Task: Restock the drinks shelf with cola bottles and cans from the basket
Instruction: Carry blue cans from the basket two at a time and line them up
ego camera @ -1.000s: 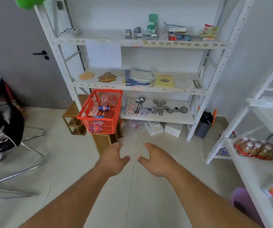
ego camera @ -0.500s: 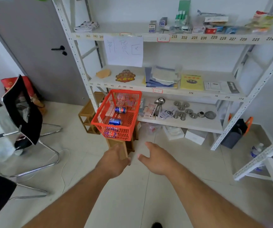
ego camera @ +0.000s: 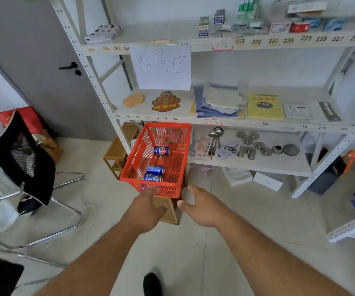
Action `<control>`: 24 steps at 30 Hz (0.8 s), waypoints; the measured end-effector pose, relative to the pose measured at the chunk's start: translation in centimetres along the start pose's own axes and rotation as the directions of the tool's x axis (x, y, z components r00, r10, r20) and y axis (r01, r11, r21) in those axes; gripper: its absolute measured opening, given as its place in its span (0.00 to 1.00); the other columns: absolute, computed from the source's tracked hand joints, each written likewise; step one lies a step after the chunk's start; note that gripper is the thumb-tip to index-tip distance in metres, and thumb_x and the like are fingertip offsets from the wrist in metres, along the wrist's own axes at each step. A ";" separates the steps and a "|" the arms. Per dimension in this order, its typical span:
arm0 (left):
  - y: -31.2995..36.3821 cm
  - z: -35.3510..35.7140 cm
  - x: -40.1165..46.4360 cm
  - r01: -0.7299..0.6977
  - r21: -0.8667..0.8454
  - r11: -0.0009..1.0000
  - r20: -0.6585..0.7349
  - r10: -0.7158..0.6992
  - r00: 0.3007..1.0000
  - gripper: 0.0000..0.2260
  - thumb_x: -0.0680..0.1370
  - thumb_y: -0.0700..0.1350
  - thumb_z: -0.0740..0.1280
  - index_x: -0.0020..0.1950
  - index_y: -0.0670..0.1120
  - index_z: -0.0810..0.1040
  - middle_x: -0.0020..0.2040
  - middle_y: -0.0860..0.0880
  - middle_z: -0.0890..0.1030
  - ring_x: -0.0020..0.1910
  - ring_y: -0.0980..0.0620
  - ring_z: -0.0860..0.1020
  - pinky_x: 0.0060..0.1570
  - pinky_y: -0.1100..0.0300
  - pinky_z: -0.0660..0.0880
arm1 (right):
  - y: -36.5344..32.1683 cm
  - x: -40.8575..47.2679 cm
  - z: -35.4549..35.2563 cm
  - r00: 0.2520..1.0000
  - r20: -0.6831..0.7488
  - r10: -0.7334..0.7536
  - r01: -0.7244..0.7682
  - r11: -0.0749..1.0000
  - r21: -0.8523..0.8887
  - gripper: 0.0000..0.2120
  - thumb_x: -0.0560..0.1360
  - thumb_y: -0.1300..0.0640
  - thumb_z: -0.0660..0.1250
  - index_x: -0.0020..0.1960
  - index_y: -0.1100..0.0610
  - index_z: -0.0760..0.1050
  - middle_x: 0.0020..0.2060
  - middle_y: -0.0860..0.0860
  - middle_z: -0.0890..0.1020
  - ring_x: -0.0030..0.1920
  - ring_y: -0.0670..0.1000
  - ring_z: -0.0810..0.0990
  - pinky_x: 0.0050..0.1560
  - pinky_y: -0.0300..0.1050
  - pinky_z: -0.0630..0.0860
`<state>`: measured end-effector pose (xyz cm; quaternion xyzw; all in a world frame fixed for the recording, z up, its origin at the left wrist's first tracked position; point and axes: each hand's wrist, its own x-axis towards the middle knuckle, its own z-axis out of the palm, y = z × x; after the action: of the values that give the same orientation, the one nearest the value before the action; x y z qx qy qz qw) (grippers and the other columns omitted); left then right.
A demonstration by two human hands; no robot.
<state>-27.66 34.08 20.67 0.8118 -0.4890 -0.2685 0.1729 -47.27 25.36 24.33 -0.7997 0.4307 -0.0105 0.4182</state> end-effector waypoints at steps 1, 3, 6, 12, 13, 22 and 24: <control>-0.4 -0.6 1.1 -0.016 -0.026 1.000 0.011 0.016 1.000 0.23 0.77 0.54 0.72 0.72 0.58 0.74 0.69 0.59 0.76 0.68 0.56 0.73 0.66 0.59 0.72 | -0.2 1.1 0.0 1.000 -0.005 0.014 -0.014 1.000 0.007 0.26 0.83 0.44 0.64 0.78 0.51 0.66 0.76 0.52 0.73 0.73 0.55 0.73 0.67 0.47 0.71; -1.7 -1.6 3.6 -0.050 -0.061 0.997 0.019 0.051 0.999 0.18 0.77 0.49 0.72 0.66 0.60 0.78 0.64 0.60 0.78 0.62 0.58 0.76 0.59 0.62 0.75 | -1.0 3.5 0.5 0.999 -0.016 0.039 -0.039 0.999 0.018 0.24 0.83 0.46 0.64 0.77 0.52 0.68 0.74 0.52 0.75 0.72 0.55 0.74 0.65 0.46 0.71; -4.4 -3.6 7.5 -0.091 -0.106 0.990 0.063 0.098 0.993 0.16 0.79 0.42 0.71 0.57 0.64 0.77 0.57 0.61 0.79 0.54 0.62 0.78 0.46 0.73 0.73 | -2.8 7.7 1.7 0.995 -0.034 0.089 -0.087 0.995 0.042 0.22 0.82 0.45 0.66 0.73 0.50 0.72 0.70 0.50 0.78 0.69 0.54 0.77 0.63 0.46 0.74; -10.7 -8.5 14.9 -0.053 -0.135 0.989 0.116 0.069 0.991 0.13 0.80 0.49 0.72 0.62 0.61 0.77 0.59 0.60 0.80 0.59 0.56 0.80 0.51 0.64 0.77 | -7.1 15.9 5.0 0.988 -0.040 0.149 -0.143 0.981 0.130 0.11 0.79 0.45 0.67 0.60 0.46 0.77 0.56 0.45 0.84 0.55 0.49 0.82 0.60 0.48 0.79; -11.0 -9.1 15.9 -0.059 -0.128 0.990 0.122 0.075 0.990 0.14 0.80 0.48 0.72 0.63 0.61 0.75 0.57 0.60 0.78 0.57 0.55 0.79 0.49 0.64 0.75 | -7.9 16.6 5.1 0.988 -0.048 0.150 -0.141 0.978 0.154 0.08 0.80 0.47 0.67 0.58 0.44 0.76 0.55 0.44 0.83 0.54 0.48 0.81 0.57 0.45 0.77; -12.4 -9.0 25.8 0.007 -0.010 1.000 0.276 -0.004 0.961 0.27 0.77 0.59 0.71 0.74 0.54 0.71 0.68 0.53 0.77 0.60 0.52 0.80 0.59 0.54 0.81 | -6.4 25.0 4.8 0.948 -0.004 0.318 -0.305 0.913 0.270 0.21 0.81 0.44 0.66 0.71 0.50 0.73 0.64 0.48 0.82 0.61 0.51 0.81 0.62 0.47 0.78; -11.7 -9.1 27.3 0.019 0.010 1.000 0.297 -0.021 0.955 0.25 0.80 0.54 0.71 0.74 0.53 0.69 0.67 0.54 0.75 0.60 0.52 0.78 0.57 0.57 0.78 | -5.4 26.9 4.5 0.943 -0.002 0.332 -0.314 0.893 0.323 0.20 0.82 0.45 0.66 0.71 0.50 0.74 0.64 0.48 0.82 0.58 0.49 0.81 0.56 0.44 0.77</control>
<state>-3.71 15.48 14.26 0.7678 -0.5021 -0.3873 0.0918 -24.94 11.04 15.83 -0.6384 0.5618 -0.0328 0.5252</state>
